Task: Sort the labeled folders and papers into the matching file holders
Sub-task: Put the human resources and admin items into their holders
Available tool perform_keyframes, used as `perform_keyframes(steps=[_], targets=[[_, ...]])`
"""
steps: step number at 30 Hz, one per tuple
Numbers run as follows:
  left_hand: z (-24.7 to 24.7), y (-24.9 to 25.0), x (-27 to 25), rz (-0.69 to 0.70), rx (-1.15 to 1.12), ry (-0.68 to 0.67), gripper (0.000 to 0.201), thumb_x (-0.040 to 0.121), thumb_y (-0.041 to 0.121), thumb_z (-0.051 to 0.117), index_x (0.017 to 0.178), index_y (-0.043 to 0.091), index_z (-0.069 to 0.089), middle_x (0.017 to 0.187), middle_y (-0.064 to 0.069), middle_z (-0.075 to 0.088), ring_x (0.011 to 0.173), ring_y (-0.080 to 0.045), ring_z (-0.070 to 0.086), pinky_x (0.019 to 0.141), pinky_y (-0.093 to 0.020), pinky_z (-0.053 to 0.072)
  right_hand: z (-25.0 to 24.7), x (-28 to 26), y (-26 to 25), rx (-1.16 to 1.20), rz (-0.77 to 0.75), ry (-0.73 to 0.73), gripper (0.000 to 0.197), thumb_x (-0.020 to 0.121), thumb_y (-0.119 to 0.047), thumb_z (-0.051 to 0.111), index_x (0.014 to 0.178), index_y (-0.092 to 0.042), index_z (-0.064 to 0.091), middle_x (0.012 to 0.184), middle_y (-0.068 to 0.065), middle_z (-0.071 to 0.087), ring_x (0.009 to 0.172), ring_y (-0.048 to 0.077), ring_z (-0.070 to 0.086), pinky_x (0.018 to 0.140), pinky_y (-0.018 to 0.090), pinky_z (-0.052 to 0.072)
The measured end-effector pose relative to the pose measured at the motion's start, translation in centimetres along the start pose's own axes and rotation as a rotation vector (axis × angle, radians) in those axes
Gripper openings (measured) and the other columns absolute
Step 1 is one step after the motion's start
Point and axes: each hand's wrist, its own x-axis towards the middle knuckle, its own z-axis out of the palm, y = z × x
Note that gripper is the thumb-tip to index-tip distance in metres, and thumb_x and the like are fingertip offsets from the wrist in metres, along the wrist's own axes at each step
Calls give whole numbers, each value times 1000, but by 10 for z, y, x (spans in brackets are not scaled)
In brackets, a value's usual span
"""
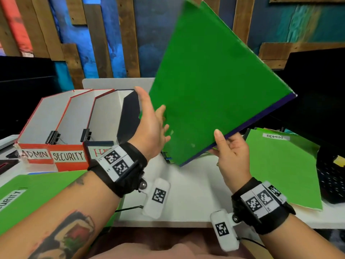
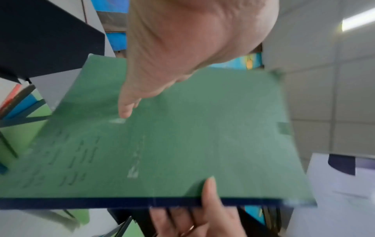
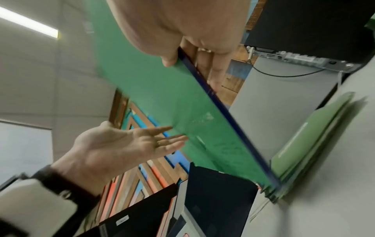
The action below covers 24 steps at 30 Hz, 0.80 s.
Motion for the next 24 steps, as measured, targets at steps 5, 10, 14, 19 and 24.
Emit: perform_keyframes(steps=[5, 10, 14, 19, 24], targets=[[11, -32, -1, 132, 447, -251, 110, 68, 80, 68, 158, 38, 21, 155, 21, 39, 133, 4, 45, 118, -37, 36, 15, -14, -20, 88, -1, -216, 17, 102, -19, 50, 101, -10, 64, 88, -3, 74, 80, 14, 71, 70, 35, 63], [2, -47, 12, 280, 514, -302, 53, 83, 19, 83, 131, 12, 61, 123, 0, 71, 115, -14, 68, 102, -37, 53, 6, -12, -15, 126, 236, -493, 52, 100, -52, 35, 139, -27, 59, 142, -11, 60, 135, 9, 52, 114, 40, 40], [-12, -50, 30, 236, 330, 31, 22, 96, 7, 66, 118, 8, 69, 114, -11, 75, 101, -25, 74, 93, -47, 58, 0, -6, 1, -144, 181, -476, 46, 96, -26, 64, 142, -25, 56, 147, -11, 55, 134, -6, 47, 116, 24, 37], [-27, -57, 42, 108, 110, 177, 29, 91, 10, 73, 119, 4, 68, 105, -12, 78, 91, -28, 77, 76, -42, 63, -22, 8, 41, -664, 274, -140, 73, 86, -22, 79, 149, -20, 42, 149, 5, 41, 136, 20, 42, 118, 41, 34], [-40, -65, 72, -7, 22, 245, 53, 84, 19, 82, 128, 1, 59, 105, -13, 77, 88, -28, 77, 69, -41, 64, -52, 25, 64, -627, 578, -123, 88, 84, -18, 82, 154, -15, 30, 152, 13, 42, 137, 32, 45, 111, 44, 41]])
